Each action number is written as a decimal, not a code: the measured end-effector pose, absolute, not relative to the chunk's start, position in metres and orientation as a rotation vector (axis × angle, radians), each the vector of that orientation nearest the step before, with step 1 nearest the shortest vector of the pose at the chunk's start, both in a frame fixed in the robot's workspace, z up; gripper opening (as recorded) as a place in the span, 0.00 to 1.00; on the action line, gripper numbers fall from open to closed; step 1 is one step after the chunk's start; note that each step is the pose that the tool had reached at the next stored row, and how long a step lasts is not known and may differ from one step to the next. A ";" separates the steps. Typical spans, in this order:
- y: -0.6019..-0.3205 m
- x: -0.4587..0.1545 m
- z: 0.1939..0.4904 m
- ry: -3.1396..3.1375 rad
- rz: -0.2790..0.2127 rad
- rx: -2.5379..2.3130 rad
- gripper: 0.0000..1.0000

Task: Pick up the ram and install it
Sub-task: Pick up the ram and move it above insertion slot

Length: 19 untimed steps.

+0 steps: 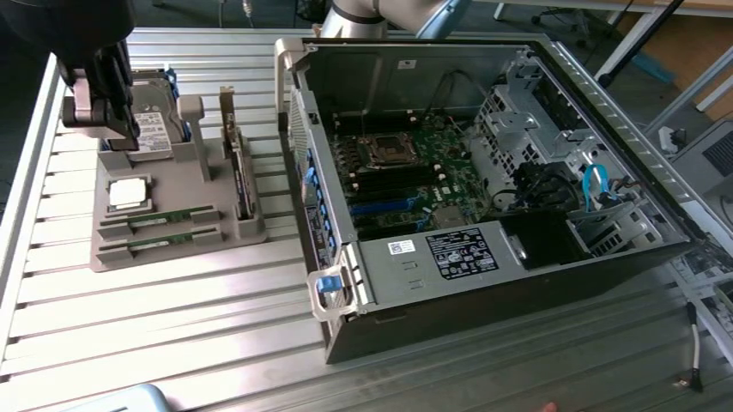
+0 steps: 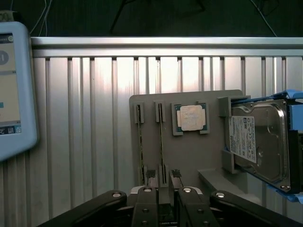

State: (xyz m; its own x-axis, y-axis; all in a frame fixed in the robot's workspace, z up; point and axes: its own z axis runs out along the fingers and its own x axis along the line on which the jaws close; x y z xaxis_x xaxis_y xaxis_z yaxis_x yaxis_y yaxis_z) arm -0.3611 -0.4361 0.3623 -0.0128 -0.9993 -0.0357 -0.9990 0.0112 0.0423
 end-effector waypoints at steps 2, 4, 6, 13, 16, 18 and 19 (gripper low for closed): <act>-0.436 -0.361 0.362 -2.231 -0.087 2.204 0.24; -0.436 -0.361 0.361 -2.231 -0.087 2.204 0.24; -0.436 -0.361 0.359 -2.231 -0.087 2.204 0.24; -0.436 -0.361 0.352 -2.231 -0.087 2.204 0.24; -0.436 -0.361 0.349 -2.231 -0.087 2.204 0.24; -0.436 -0.361 0.348 -2.231 -0.087 2.204 0.24; -0.436 -0.361 0.347 -2.231 -0.087 2.204 0.24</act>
